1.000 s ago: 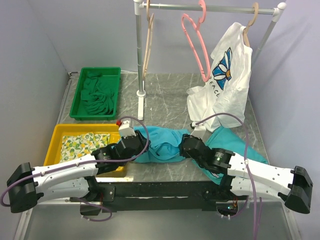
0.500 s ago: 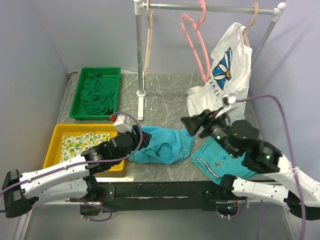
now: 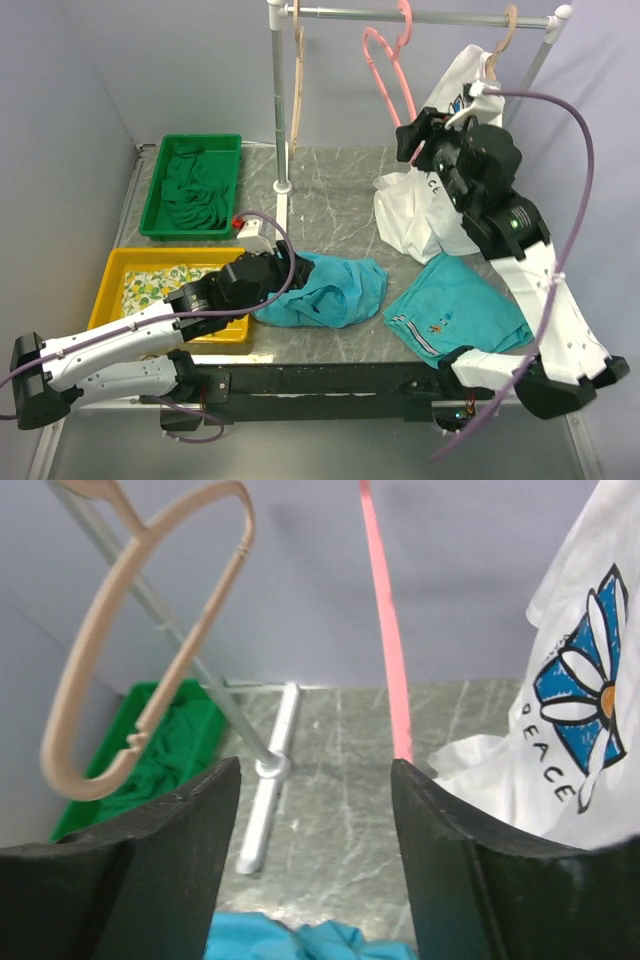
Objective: Place the t-shirt on the hanger
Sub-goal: Pick up the hanger from the clothesline.
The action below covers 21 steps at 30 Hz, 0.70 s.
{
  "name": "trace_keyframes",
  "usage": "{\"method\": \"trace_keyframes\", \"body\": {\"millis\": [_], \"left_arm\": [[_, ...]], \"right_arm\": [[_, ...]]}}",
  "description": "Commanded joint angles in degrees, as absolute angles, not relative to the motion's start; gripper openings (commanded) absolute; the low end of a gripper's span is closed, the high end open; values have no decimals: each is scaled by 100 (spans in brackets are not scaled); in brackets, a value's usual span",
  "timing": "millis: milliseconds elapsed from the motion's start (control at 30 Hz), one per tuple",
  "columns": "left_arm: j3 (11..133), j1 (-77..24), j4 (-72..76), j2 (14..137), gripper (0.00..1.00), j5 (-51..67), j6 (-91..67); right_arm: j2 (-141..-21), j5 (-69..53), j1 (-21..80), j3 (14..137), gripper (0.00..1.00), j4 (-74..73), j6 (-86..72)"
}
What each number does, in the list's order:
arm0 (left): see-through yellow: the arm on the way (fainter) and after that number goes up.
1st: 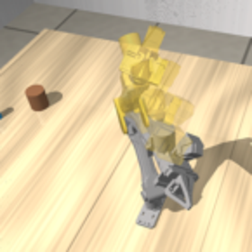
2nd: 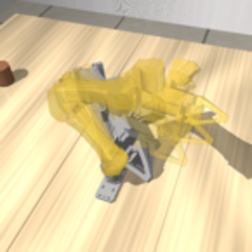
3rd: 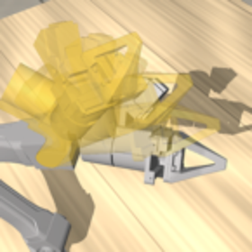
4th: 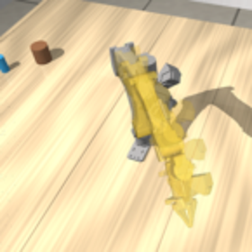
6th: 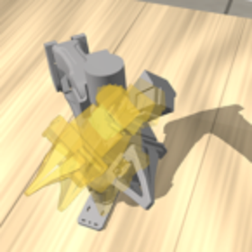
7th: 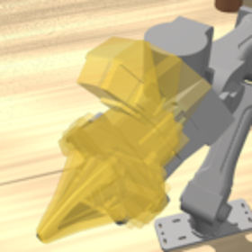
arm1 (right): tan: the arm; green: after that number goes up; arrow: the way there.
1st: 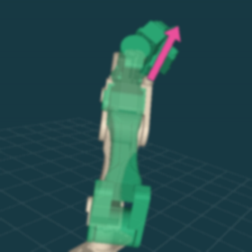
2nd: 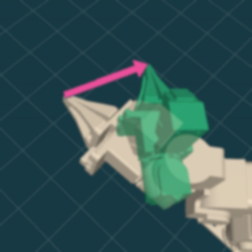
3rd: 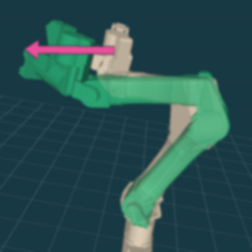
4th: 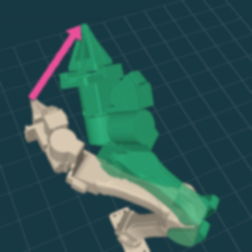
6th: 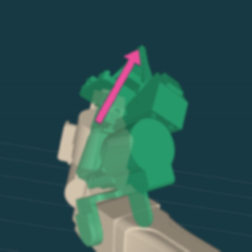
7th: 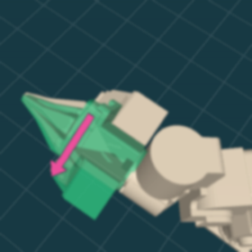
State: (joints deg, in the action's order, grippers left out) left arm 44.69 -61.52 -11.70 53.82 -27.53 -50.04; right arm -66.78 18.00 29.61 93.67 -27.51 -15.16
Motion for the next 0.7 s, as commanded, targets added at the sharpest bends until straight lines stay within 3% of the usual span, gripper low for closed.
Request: {"method": "trace_keyframes", "body": {"millis": [0, 300, 433, 667], "left_arm": [[4816, -6135, -1178, 5440, 58, -2461, -4676], [4764, -6135, -1195, 5370, 59, -2400, -4597], [4720, -6135, -1160, 5283, 59, -2399, -4597], [4702, -6135, -1231, 5221, 59, -2434, -4614]], "right_arm": [[-7118, 776, 2235, 9852, 67, -2628, -1204], [-7857, 299, 1890, 10625, 66, -3110, -844], [-8348, 333, 1898, 11003, 58, -3453, -782], [-8736, 800, 1890, 11250, 55, -3884, -729]]}}
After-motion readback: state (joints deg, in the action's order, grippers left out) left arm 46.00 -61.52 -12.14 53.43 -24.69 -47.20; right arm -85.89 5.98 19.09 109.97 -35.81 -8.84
